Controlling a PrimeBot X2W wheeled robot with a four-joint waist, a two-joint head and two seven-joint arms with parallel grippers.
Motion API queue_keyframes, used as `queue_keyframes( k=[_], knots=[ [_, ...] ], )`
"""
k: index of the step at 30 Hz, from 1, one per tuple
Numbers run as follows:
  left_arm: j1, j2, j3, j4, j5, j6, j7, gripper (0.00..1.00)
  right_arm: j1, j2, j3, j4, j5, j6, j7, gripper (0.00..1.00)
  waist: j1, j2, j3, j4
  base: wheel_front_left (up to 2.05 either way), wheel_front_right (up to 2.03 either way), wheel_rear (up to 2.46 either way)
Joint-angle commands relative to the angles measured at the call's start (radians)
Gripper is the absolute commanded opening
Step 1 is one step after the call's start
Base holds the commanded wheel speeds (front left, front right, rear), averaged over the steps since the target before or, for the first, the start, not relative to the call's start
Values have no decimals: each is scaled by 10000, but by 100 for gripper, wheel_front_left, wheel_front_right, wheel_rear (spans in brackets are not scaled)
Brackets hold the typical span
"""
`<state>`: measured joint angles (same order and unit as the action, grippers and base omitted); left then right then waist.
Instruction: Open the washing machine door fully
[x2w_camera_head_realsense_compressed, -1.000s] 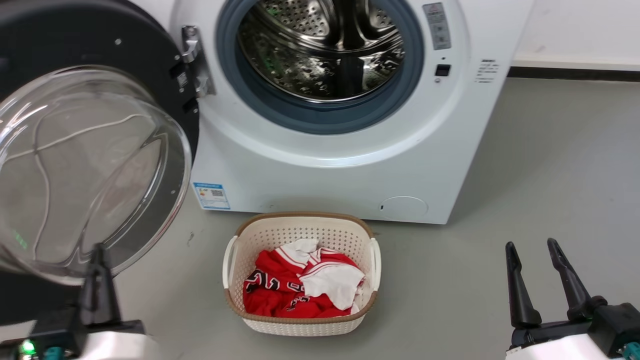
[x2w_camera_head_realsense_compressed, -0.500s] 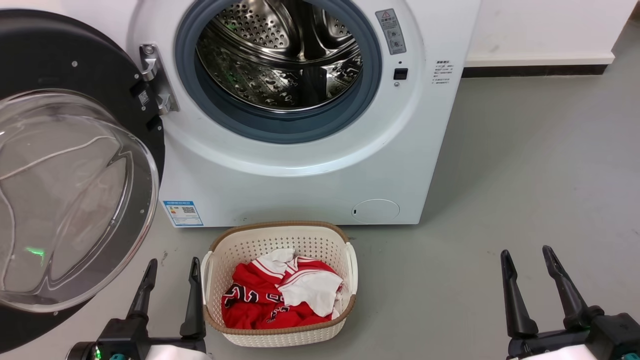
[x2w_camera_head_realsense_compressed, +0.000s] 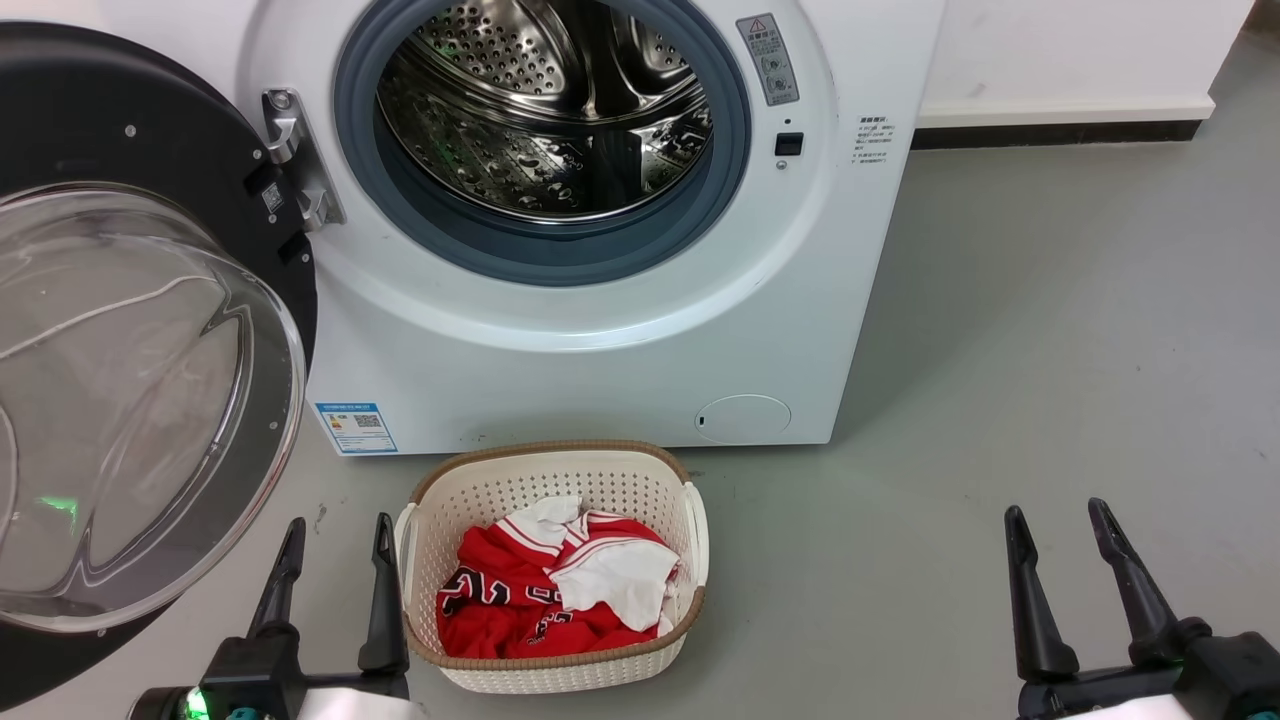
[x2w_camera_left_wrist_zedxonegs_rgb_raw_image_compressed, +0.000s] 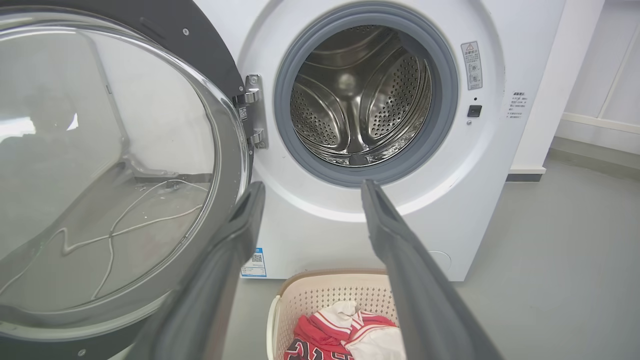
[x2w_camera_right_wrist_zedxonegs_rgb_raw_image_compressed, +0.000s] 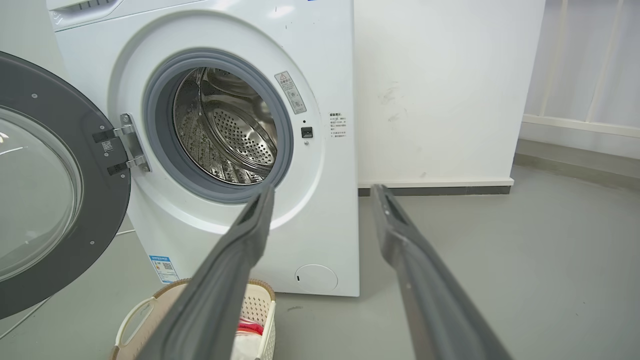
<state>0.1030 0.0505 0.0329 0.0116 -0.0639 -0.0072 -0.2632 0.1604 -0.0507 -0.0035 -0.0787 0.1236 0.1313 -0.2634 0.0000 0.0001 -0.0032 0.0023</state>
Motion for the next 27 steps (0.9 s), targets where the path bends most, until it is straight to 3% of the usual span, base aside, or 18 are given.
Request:
queue_keyframes(
  k=[1, 2, 6, 27],
  knots=[
    [-20, -1, -2, -22, 39, 45, -23, 100, 70, 11, 1, -13, 25, -10, -18, 100, 0, -1, 5, -1, 0, 0, 0],
    [5, -2, 2, 31, -3, 10, 0, 0, 3, 0, 4, 27, 3, 0, 0, 0, 0, -1, 5, -2, 0, 0, 0],
    [86, -17, 10, 426, -105, 1, 80, 0, 100, 1, 31, 361, 96, 0, 23, 0, 0, -1, 7, -3, 0, 0, 0],
    [-531, -12, 229, 926, -4247, -335, 1073, 0, -667, -248, 44, 1106, 4360, -2, 777, 0, 0, -1, 16, -6, 0, 0, 0]
  ],
)
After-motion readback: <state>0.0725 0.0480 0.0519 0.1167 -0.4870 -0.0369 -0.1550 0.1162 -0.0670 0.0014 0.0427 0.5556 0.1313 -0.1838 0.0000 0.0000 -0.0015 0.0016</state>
